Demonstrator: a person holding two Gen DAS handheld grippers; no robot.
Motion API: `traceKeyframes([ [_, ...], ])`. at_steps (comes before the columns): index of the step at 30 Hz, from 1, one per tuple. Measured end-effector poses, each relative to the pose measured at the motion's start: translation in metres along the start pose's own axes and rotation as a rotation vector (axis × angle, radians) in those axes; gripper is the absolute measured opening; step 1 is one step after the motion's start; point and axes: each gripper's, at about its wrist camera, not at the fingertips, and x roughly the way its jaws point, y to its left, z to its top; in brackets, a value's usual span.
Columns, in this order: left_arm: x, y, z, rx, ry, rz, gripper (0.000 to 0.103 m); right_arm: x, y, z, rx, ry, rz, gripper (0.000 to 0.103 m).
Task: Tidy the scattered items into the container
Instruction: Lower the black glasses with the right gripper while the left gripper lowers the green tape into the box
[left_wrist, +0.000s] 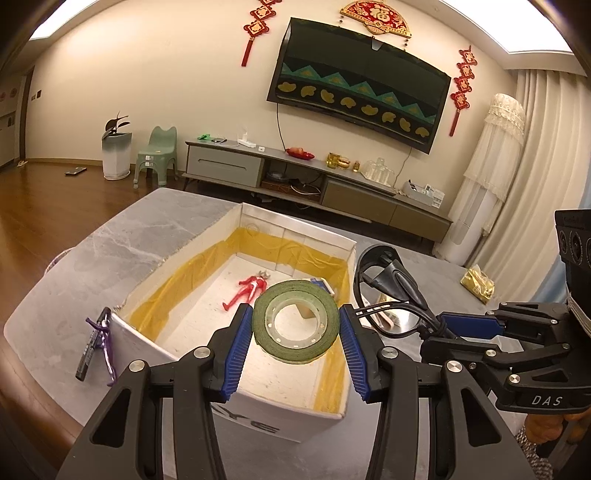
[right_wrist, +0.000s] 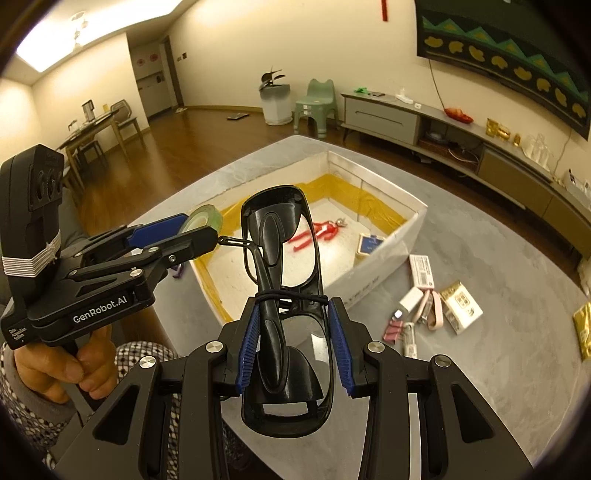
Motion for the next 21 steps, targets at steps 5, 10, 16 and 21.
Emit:
traceKeyframes([
  [5,0.003,0.014,0.008,-0.013,-0.006,-0.001,0.049,0.007,0.007,0.013,-0.016,0.001,-0.001,0.039],
  [10,0.007,0.03,0.016,-0.014,-0.006,0.011,0.049,0.019,0.008,0.027,-0.024,0.005,0.001,0.039],
  [16,0.016,0.041,0.026,0.003,-0.003,0.025,0.049,0.037,0.01,0.044,-0.019,0.016,0.011,0.039],
  [21,0.027,0.048,0.034,0.026,0.007,0.035,0.049,0.055,0.011,0.058,-0.015,0.031,0.018,0.039],
])
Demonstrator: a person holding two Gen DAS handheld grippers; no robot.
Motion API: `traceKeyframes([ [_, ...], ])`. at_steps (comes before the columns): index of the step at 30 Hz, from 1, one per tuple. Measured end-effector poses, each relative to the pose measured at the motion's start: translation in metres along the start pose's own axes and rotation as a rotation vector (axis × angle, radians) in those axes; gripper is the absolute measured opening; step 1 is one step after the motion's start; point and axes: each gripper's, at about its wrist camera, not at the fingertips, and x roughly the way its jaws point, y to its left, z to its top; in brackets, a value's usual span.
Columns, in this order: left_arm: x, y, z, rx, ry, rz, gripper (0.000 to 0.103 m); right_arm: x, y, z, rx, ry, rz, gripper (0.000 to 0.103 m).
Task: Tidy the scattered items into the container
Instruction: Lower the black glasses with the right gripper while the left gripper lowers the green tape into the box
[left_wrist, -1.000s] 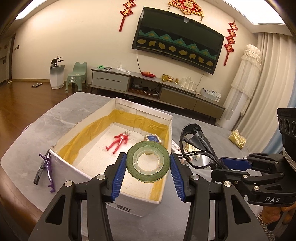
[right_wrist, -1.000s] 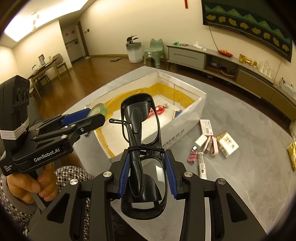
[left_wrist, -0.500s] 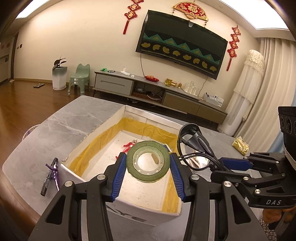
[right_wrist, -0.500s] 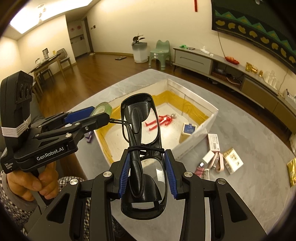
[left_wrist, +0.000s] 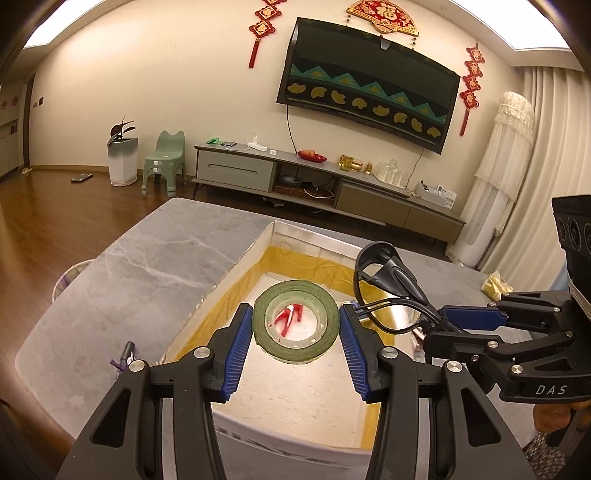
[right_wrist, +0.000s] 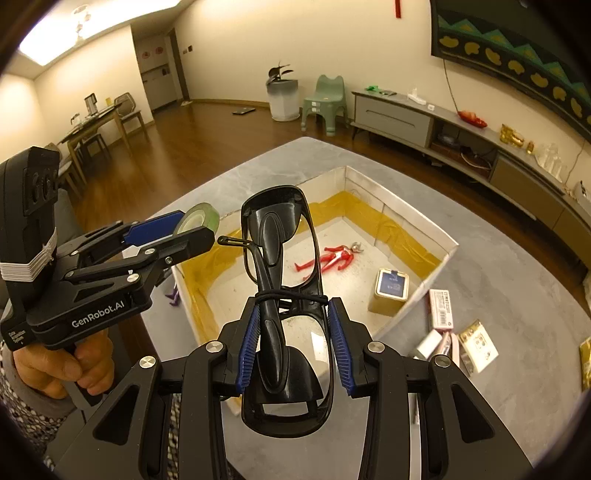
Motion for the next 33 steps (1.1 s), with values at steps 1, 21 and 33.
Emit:
traceKeyframes([
  [1,0.003,0.002,0.001,0.006,0.004,0.002,0.049,0.003,0.0,0.002,0.002,0.004,0.001,0.039],
  [21,0.07,0.016,-0.003,0.123,0.199,0.014,0.049,0.089,-0.018,0.007,-0.015,0.162,-0.022,0.039],
  [33,0.102,0.025,-0.013,0.205,0.314,0.024,0.049,0.128,-0.011,-0.003,-0.121,0.263,-0.057,0.039],
])
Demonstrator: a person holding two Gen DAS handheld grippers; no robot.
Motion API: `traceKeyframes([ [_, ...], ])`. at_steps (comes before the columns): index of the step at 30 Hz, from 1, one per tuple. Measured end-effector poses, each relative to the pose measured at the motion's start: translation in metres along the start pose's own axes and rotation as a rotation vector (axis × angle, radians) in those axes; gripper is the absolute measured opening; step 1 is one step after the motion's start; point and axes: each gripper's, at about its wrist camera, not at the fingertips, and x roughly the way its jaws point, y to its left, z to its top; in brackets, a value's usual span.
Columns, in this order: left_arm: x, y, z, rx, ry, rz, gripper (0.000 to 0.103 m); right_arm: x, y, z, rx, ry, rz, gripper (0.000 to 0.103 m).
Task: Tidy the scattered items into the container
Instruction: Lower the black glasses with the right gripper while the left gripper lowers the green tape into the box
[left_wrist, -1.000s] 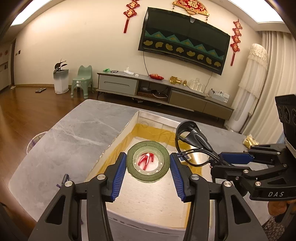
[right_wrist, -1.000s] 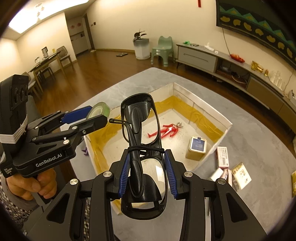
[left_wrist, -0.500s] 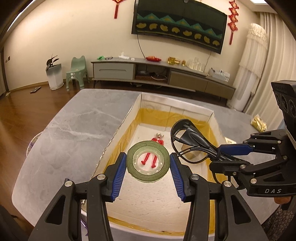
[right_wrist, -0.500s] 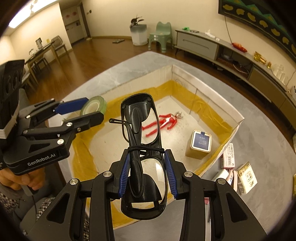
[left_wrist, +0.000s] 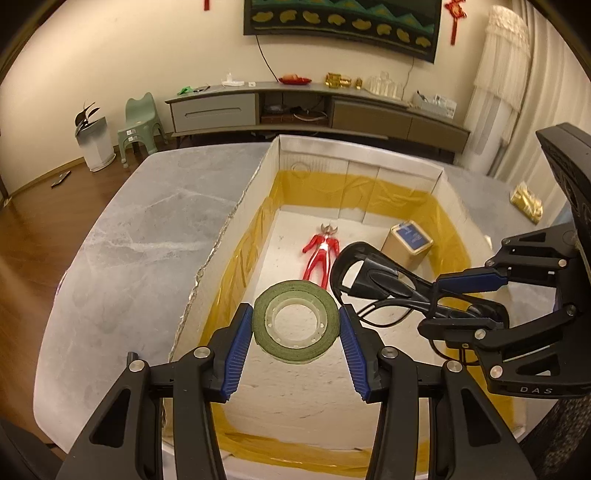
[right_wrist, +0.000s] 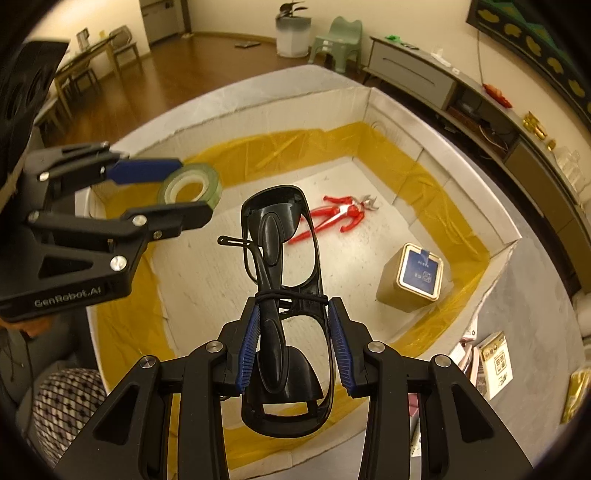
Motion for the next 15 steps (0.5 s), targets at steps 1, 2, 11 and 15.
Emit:
traceKeyframes([
  [1,0.003,0.0,0.0,0.008,0.011,0.001,0.049,0.002,0.001,0.0,-0.008,0.006,-0.002,0.039],
  [2,0.006,0.0,0.0,0.013,0.021,0.003,0.049,0.003,0.002,0.0,-0.016,0.011,-0.003,0.039],
  [11,0.013,-0.008,0.003,0.112,0.043,0.08,0.049,0.013,0.015,-0.001,-0.088,0.057,-0.012,0.039],
  [15,0.015,-0.018,-0.001,0.172,0.046,0.101,0.049,0.016,0.015,-0.003,-0.096,0.069,-0.011,0.039],
])
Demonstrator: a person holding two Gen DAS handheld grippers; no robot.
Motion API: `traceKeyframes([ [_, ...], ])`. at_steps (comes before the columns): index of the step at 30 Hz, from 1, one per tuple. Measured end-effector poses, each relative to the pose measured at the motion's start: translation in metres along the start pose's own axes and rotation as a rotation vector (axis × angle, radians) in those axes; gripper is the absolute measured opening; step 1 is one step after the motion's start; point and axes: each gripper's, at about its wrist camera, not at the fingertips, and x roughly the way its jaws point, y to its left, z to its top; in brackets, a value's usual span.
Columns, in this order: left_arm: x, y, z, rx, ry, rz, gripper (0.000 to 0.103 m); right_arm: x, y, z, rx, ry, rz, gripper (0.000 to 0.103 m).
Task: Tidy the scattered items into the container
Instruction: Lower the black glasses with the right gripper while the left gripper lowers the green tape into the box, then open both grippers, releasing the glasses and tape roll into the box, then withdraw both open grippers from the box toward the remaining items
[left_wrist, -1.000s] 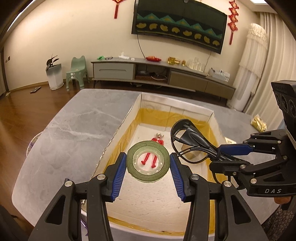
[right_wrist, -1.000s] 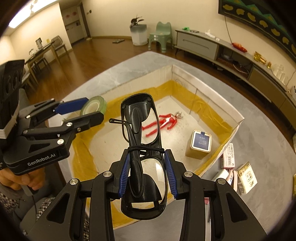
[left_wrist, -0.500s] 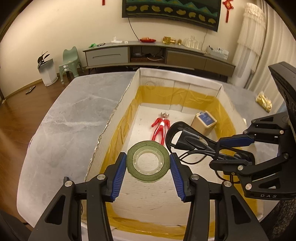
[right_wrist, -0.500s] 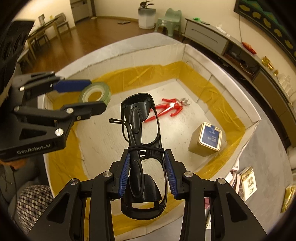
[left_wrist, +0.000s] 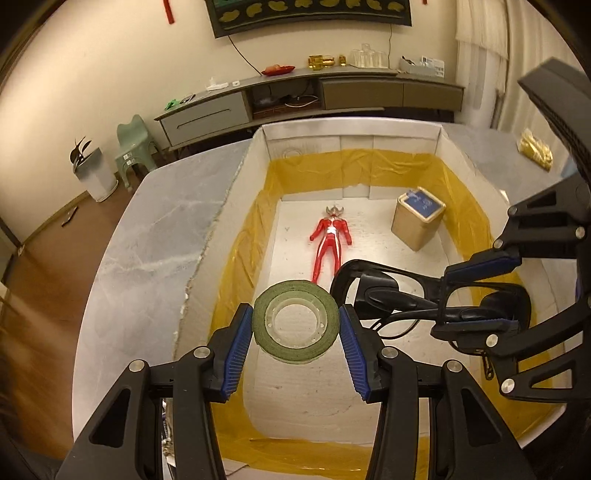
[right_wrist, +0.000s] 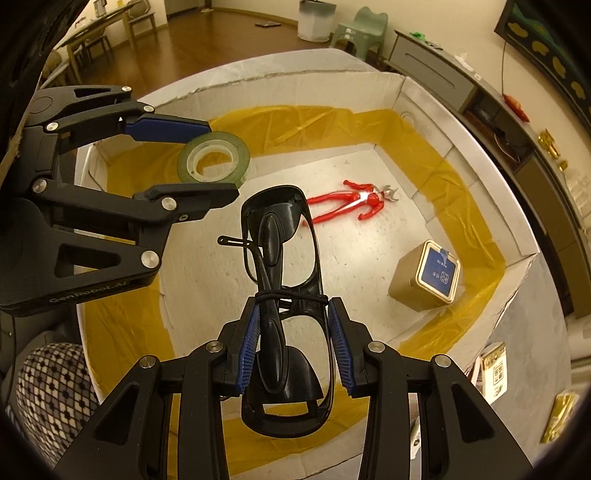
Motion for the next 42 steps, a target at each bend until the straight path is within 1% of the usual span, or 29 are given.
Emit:
traceKeyframes([
  [3,0.007,0.003,-0.003,-0.015,0.024,-0.002,0.049,0.002,0.002,-0.002,-0.012,0.01,0.0,0.039],
  [5,0.008,0.004,-0.004,-0.008,0.025,0.016,0.049,0.003,0.004,-0.002,-0.021,0.013,-0.002,0.04],
  [10,0.009,0.008,-0.005,-0.015,0.03,0.024,0.049,0.002,0.003,-0.001,-0.012,0.005,0.005,0.04],
  [11,0.009,0.007,-0.005,-0.013,0.03,0.023,0.053,0.002,0.002,-0.001,-0.009,0.001,0.004,0.04],
  [12,0.008,0.008,-0.006,-0.012,0.029,0.023,0.06,0.001,0.001,-0.001,-0.006,-0.001,0.003,0.04],
  [14,0.005,0.01,-0.006,-0.025,0.017,0.028,0.063,-0.002,0.0,-0.001,0.0,-0.009,0.005,0.04],
  [19,-0.004,0.023,-0.008,-0.101,0.002,-0.019,0.063,-0.011,-0.004,-0.005,0.023,-0.029,0.015,0.04],
  [25,-0.014,0.028,-0.01,-0.131,-0.005,-0.026,0.063,-0.021,-0.011,-0.012,0.069,-0.058,0.048,0.04],
  [29,-0.025,0.03,-0.009,-0.149,-0.026,-0.016,0.063,-0.032,-0.015,-0.018,0.102,-0.086,0.068,0.04],
  [31,-0.03,0.033,-0.011,-0.164,-0.029,-0.025,0.063,-0.035,-0.014,-0.022,0.093,-0.083,0.077,0.04],
  [33,-0.03,0.035,-0.015,-0.196,-0.009,-0.059,0.063,-0.034,-0.008,-0.027,0.042,-0.063,0.068,0.04],
  [35,-0.028,0.031,-0.021,-0.209,0.019,-0.073,0.063,-0.035,-0.002,-0.032,-0.011,-0.054,0.003,0.039],
  [36,-0.028,0.027,-0.024,-0.204,0.028,-0.073,0.063,-0.036,-0.003,-0.035,-0.017,-0.05,-0.007,0.038],
  [40,-0.037,0.007,-0.033,-0.177,0.034,-0.098,0.063,-0.045,-0.021,-0.051,0.017,-0.047,-0.009,0.038],
  [42,-0.04,-0.003,-0.034,-0.159,0.032,-0.101,0.063,-0.053,-0.031,-0.058,0.058,-0.076,0.027,0.039],
])
